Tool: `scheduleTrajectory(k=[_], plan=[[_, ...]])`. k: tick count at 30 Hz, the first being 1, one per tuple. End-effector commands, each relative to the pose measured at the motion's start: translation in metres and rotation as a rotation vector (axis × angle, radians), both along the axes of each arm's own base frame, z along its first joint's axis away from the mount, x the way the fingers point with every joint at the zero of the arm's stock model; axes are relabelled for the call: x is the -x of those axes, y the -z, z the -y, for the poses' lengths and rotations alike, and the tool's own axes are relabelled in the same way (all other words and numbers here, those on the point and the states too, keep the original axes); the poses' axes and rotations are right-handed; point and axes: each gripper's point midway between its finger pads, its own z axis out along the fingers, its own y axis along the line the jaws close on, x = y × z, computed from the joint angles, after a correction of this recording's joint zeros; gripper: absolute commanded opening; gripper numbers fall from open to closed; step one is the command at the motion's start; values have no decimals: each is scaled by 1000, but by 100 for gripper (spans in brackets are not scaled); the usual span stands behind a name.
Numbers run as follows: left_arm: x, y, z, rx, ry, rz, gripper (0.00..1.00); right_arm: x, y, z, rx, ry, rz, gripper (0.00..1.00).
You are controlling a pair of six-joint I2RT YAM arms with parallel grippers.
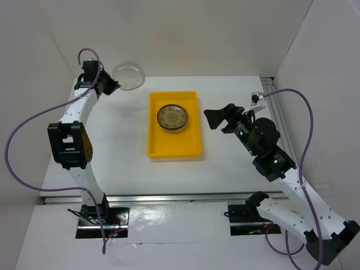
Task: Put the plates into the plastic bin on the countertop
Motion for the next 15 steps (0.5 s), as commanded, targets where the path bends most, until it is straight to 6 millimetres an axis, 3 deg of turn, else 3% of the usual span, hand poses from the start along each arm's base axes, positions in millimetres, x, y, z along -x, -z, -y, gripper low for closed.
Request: scheduleTrajectory(k=[1, 2, 4, 5, 8, 10, 15], plan=[[13, -61, 65, -23, 164, 137, 0, 0, 6, 5, 13, 28, -11, 100], [25, -44, 79, -13, 196, 106, 0, -1, 10, 4, 10, 28, -23, 100], [32, -37, 104, -16, 222, 98, 0, 1, 13, 2, 16, 15, -32, 100], [40, -39, 132, -18, 274, 94, 0, 2, 16, 1, 23, 4, -42, 100], [58, -23, 169, -16, 309, 34, 0, 5, 19, 3, 30, 4, -54, 100], [74, -19, 177, -15, 322, 31, 0, 10, 20, 6, 29, 4, -52, 100], [83, -10, 195, -14, 396, 16, 0, 19, 24, 12, 33, 4, -57, 100]])
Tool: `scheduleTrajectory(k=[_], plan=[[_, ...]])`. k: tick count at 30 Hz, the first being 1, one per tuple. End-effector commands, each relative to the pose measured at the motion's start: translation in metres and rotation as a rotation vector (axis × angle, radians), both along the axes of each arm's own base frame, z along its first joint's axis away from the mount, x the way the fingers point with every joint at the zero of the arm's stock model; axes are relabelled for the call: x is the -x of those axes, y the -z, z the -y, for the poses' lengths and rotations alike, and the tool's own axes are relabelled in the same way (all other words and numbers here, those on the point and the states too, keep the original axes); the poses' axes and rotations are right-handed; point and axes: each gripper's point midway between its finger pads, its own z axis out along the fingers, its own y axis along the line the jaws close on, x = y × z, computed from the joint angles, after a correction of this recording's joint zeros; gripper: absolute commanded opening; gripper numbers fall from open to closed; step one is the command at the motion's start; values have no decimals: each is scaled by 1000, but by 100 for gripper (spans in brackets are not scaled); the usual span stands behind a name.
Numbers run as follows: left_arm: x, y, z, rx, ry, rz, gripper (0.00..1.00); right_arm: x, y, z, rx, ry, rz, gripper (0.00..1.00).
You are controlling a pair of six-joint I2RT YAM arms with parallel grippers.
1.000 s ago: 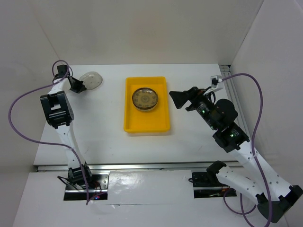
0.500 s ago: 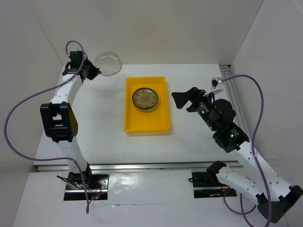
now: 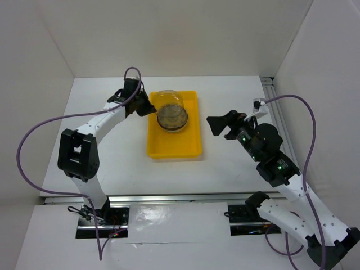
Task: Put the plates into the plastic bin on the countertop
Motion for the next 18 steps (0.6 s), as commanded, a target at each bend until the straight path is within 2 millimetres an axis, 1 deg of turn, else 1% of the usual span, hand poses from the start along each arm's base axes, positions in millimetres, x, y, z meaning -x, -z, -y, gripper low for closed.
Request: scheduleTrajectory(k=[1, 3, 5, 6, 7, 8, 9, 10, 12, 13, 14, 15, 17, 18], plan=[[-15, -28, 1, 19, 2, 90, 0, 10, 3, 5, 0, -1, -6, 100], [-10, -26, 11, 17, 24, 81, 0, 13, 1, 7, -2, -1, -2, 100], [-9, -18, 9, 6, 17, 65, 0, 14, 5, 10, 2, 8, -8, 100], [-8, -12, 13, 3, 26, 54, 0, 16, 2, 11, -4, 9, 1, 100], [-8, -12, 13, 3, 26, 54, 0, 16, 2, 11, -4, 9, 1, 100], [-9, -6, 14, -1, 26, 40, 0, 16, 5, 11, 3, 9, -9, 100], [-9, -5, 14, -1, 26, 40, 2, 16, 1, 13, -1, 18, -2, 100], [-7, 0, 20, 3, 43, 27, 2, 16, 3, 13, 4, 18, -9, 100], [-10, 8, 21, -2, 44, 12, 2, 18, 0, 14, -2, 18, -1, 100], [-11, 11, 26, -3, 53, 7, 2, 18, 0, 14, -2, 18, -1, 100], [-13, 7, 26, 0, 53, 18, 4, 18, 0, 14, -2, 18, -1, 100], [-12, 13, 26, -6, 53, -1, 12, 18, 0, 14, -2, 18, -1, 100], [-12, 13, 26, -6, 53, -1, 22, 18, 0, 14, -2, 18, -1, 100], [-12, 13, 26, -6, 53, -1, 29, 18, 0, 14, -2, 18, -1, 100]])
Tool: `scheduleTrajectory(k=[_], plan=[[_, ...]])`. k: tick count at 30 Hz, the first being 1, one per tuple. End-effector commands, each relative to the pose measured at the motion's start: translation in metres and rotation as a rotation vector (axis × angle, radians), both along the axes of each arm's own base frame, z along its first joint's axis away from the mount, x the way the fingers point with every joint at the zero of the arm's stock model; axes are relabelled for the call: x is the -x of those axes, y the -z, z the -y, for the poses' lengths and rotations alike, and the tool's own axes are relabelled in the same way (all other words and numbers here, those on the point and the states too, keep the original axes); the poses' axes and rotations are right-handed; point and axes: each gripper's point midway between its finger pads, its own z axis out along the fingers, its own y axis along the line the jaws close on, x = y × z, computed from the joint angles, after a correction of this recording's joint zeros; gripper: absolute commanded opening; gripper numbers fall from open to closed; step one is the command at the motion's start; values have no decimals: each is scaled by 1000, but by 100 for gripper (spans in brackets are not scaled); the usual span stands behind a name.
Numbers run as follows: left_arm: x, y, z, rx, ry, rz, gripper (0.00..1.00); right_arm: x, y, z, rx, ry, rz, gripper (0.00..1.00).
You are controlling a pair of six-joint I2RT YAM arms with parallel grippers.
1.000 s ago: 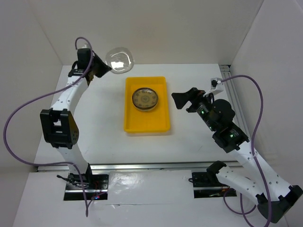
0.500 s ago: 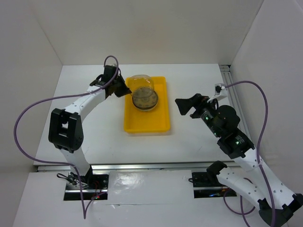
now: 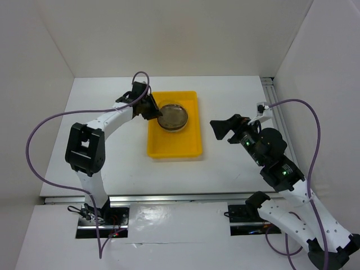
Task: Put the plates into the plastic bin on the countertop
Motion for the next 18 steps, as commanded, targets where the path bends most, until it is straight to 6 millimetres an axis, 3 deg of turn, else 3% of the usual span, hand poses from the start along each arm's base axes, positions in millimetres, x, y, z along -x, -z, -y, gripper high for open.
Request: scheduleTrajectory(k=[1, 2, 6, 7, 9, 11, 14, 16, 17, 18], plan=[[-13, -23, 7, 22, 10, 68, 43, 4, -4, 3, -10, 7, 11, 100], [-13, -23, 7, 22, 10, 68, 53, 4, -5, 3, -10, 7, 11, 100], [-1, -61, 6, 34, 8, 144, 90, 8, -14, 6, -30, 7, 42, 100], [7, -93, 10, 50, 28, 213, 94, 8, -14, 6, -30, 7, 42, 100], [18, -116, 7, 50, 18, 266, 100, 8, -14, 6, -30, 7, 42, 100], [35, -152, 6, 60, 36, 352, 100, 6, -14, 5, -17, 7, 43, 100], [65, -177, -3, 40, 37, 384, 100, 1, -3, 6, 40, 17, 14, 100], [87, -172, -21, -52, -8, 358, 100, -1, 5, 13, 91, 50, -26, 100], [101, -174, -23, -72, -10, 362, 100, -2, 6, 21, 116, 86, -35, 100], [119, -182, -39, -101, -43, 399, 100, -3, 5, 23, 127, 102, -48, 100]])
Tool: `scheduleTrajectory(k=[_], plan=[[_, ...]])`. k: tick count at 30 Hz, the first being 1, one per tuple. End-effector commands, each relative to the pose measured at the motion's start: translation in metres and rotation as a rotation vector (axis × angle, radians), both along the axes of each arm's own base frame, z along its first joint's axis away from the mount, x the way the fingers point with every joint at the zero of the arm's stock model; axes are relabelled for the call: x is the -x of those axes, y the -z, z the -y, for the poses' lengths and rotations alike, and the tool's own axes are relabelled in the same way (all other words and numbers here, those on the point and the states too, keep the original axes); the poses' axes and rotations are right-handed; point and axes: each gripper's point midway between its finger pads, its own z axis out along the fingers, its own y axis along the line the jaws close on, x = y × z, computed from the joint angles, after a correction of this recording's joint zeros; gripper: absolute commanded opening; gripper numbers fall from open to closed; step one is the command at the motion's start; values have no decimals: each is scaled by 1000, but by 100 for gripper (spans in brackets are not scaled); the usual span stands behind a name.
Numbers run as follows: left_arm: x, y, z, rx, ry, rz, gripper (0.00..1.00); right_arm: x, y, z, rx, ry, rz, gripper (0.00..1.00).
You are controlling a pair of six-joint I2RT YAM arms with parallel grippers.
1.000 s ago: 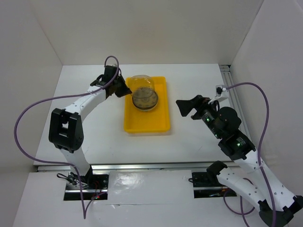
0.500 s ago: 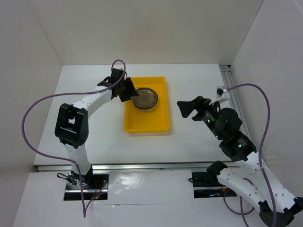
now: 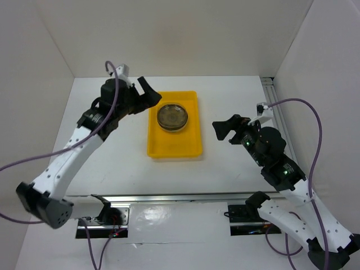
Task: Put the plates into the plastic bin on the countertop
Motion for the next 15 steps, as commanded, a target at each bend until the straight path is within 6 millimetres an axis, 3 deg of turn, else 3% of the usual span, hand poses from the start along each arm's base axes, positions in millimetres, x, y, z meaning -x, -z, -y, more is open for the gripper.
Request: scheduleTrajectory(k=[1, 3, 4, 6, 8, 15], plan=[[44, 23, -43, -153, -114, -42, 100, 0, 5, 20, 109, 81, -54, 100], [71, 33, -61, -195, -140, -63, 100, 3, 2, 30, 137, 111, -56, 100], [90, 20, -74, -176, -157, -22, 100, 3, 2, 34, 153, 129, -58, 100], [115, 28, -93, -230, -167, -44, 100, 10, -10, 45, 160, 153, -31, 100], [138, 19, -117, -246, -213, 4, 100, 15, -13, 54, 189, 170, -31, 100], [190, 28, -148, -243, -220, 31, 100, 25, -20, 64, 200, 179, 4, 100]])
